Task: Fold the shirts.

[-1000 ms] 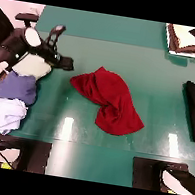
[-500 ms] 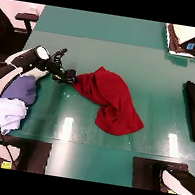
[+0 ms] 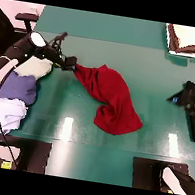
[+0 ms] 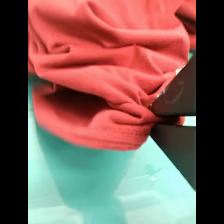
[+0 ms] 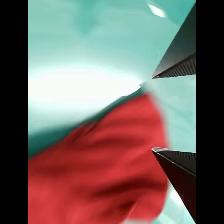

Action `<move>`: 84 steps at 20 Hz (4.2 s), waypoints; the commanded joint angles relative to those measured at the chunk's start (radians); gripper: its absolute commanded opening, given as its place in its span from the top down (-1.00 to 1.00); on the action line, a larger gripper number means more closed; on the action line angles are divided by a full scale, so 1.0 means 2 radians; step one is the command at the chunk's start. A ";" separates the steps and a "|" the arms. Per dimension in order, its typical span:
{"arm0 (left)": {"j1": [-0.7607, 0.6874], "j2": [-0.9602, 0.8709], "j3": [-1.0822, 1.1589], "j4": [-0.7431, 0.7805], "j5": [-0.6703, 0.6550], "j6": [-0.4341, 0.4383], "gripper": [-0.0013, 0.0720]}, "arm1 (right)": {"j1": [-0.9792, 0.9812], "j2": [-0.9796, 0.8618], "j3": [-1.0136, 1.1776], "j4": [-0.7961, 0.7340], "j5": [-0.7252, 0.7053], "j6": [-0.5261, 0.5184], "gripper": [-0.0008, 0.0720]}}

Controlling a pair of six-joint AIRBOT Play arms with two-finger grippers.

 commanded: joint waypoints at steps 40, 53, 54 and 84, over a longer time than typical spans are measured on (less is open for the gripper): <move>0.000 0.313 0.245 0.165 -0.105 0.005 0.88 | -0.032 -0.097 0.554 -0.054 0.107 0.031 0.92; 0.001 -0.029 0.106 0.155 0.032 0.013 0.87 | 0.068 -0.393 0.461 -0.113 0.003 0.030 0.81; 0.004 -0.028 0.107 0.159 0.035 0.012 0.38 | 0.068 -0.401 0.480 -0.112 0.007 0.030 0.18; 0.050 0.188 -0.336 0.030 0.036 0.000 -0.51 | 0.018 -0.065 0.080 -0.039 -0.026 -0.007 -0.09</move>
